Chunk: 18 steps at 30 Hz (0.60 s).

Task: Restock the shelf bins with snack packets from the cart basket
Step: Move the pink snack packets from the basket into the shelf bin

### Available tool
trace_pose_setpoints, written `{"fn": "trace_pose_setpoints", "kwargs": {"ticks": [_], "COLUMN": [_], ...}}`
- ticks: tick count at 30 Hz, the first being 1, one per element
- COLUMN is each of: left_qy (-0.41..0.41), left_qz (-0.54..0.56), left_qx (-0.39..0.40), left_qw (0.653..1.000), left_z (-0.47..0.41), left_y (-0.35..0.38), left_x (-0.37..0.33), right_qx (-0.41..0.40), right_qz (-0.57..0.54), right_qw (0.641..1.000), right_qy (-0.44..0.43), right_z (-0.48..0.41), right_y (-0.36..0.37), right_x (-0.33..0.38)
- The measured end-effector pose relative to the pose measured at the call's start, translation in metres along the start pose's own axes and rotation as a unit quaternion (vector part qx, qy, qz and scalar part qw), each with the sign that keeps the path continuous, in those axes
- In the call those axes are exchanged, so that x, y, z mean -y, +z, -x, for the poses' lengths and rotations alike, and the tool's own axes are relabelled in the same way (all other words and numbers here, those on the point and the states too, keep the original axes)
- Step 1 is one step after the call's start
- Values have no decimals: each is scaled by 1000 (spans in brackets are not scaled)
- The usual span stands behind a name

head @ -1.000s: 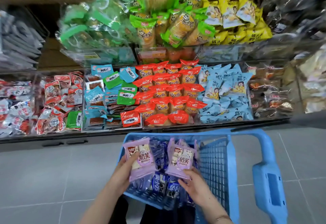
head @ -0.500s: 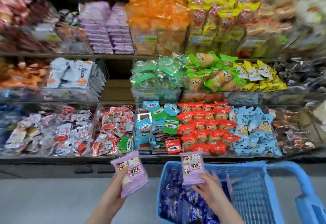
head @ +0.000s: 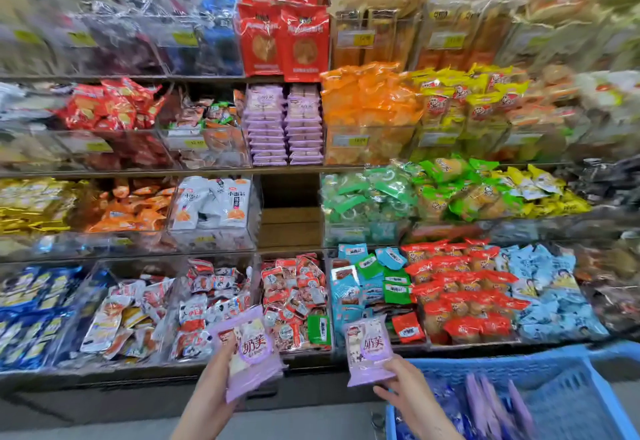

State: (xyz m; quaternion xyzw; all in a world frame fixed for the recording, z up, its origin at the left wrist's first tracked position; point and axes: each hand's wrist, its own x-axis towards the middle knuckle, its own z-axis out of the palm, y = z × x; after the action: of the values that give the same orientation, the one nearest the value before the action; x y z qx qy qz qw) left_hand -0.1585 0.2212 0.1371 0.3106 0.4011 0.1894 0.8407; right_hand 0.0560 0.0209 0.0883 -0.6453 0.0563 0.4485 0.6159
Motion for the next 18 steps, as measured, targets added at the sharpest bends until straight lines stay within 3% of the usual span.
{"fn": "trace_pose_setpoints", "kwargs": {"ticks": [10, 18], "left_qy": [31, 102], "left_qz": [-46, -34], "left_qx": [37, 74], "left_qw": [998, 991], "left_z": [-79, -149], "left_y": [38, 88], "left_x": [-102, -187], "right_qx": [28, 91], "right_qz": [158, 194], "right_qw": [977, 947], "right_qy": [-138, -240], "right_z": [-70, -132], "right_y": [60, 122], "right_x": [113, 221]}}
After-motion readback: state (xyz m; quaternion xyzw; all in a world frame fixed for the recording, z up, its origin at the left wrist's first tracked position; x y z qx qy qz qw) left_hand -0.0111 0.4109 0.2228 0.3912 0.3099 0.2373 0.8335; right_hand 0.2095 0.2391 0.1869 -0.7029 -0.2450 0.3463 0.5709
